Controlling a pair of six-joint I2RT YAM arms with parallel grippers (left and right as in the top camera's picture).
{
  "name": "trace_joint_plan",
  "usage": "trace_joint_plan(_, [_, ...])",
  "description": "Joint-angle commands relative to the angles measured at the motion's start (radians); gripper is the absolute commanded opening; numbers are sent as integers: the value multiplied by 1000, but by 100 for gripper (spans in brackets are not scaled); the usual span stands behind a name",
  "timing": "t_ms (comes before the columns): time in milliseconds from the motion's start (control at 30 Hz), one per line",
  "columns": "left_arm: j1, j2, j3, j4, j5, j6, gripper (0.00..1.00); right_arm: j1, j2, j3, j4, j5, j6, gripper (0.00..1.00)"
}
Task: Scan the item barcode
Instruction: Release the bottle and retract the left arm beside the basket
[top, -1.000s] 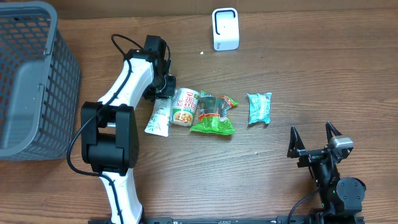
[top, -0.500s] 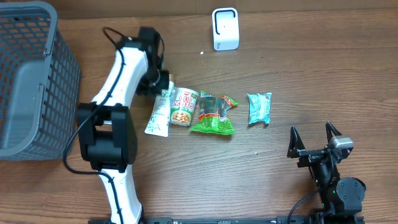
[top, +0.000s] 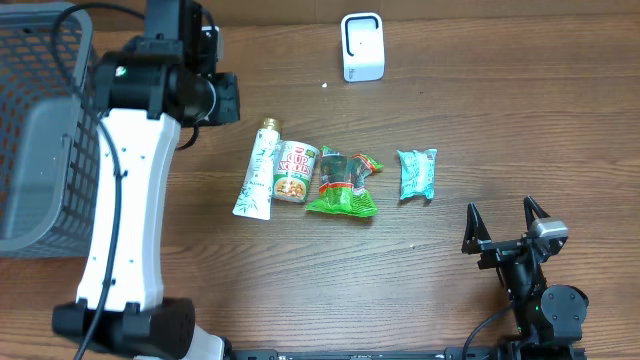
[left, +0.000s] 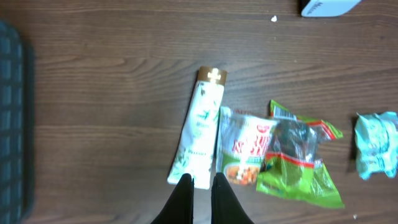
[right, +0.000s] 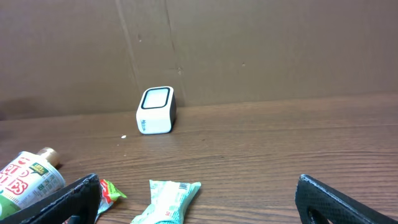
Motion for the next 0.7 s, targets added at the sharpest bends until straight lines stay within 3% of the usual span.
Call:
trace_joint_plan(0, [-2,-42,8,-20,-35,-31,4,4,-8,-10,4,2,4,100])
trace_joint_plan(100, [-12,-78,8,-39,-126,-85,4,4,-8,-10,4,2,4,100])
trace_joint_plan(333, [-32,-187,-74,-112,-212,-89,5,4,-8,-10,4,2,4,100])
trace_joint_plan(500, [40,-302,-238,-68,-257,-183,4,4,-8,-10,4,2,4,100])
trace_joint_plan(667, [177,-378,-317,-22,-257,-205,7,4,-8,-10,4,2,4,100])
